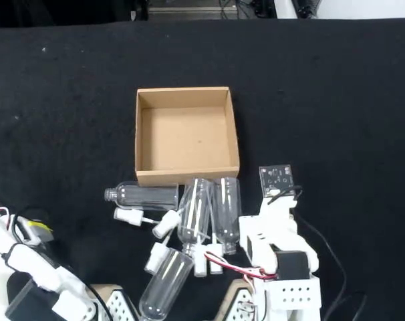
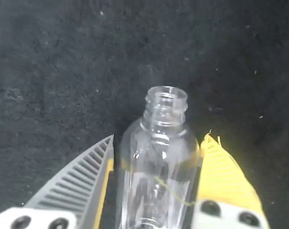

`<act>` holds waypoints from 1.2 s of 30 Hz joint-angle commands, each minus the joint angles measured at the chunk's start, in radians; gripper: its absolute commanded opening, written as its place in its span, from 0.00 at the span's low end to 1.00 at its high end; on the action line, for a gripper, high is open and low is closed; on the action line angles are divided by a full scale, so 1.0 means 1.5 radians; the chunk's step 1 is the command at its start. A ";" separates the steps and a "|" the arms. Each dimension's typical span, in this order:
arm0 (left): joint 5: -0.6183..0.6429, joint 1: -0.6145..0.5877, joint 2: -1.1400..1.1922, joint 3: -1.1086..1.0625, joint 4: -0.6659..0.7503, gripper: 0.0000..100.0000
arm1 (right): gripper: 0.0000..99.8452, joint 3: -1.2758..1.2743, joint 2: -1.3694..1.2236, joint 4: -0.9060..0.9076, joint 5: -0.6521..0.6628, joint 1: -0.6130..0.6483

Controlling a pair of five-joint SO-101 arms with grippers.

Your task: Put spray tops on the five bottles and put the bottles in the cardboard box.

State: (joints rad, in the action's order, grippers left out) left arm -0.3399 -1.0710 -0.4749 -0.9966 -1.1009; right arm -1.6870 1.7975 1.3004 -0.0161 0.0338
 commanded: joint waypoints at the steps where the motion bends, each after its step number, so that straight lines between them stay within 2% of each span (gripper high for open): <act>1: 0.005 -0.003 -0.001 -0.002 0.006 0.26 | 0.01 0.003 0.066 0.003 0.005 -0.013; 3: -0.015 -0.002 0.000 -0.001 -0.009 0.22 | 0.01 0.003 0.066 0.003 0.005 -0.013; 7: -0.111 0.013 0.001 0.037 -0.064 0.12 | 0.01 0.003 0.066 0.003 0.005 -0.013; 9: -0.147 0.017 0.006 0.075 -0.068 0.11 | 0.01 0.003 0.066 0.003 0.005 -0.013; 13: -0.162 0.022 0.007 0.163 -0.061 0.11 | 0.01 0.003 0.066 0.003 0.005 -0.013; 16: -0.173 0.034 0.010 0.205 -0.002 0.15 | 0.01 0.003 0.066 0.003 0.005 -0.013; 18: -0.211 0.041 0.032 0.209 0.023 0.21 | 0.01 0.003 0.066 0.003 0.005 -0.013; 20: -0.241 0.048 0.071 0.216 0.019 0.25 | 0.01 0.003 0.066 0.003 0.005 -0.013; 23: -0.272 0.046 0.133 0.240 0.019 0.25 | 0.01 0.003 0.066 0.003 0.005 -0.013; 34: -0.431 0.050 0.268 0.405 -0.103 0.26 | 0.01 0.003 0.066 0.003 0.005 -0.013; 36: -0.470 0.051 0.288 0.417 -0.115 0.29 | 0.01 0.003 0.066 0.003 0.005 -0.013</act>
State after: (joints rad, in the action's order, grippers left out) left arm -0.9505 -1.0081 -0.0713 -0.4703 -1.2298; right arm -1.6870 1.7975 1.3004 -0.0161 0.0338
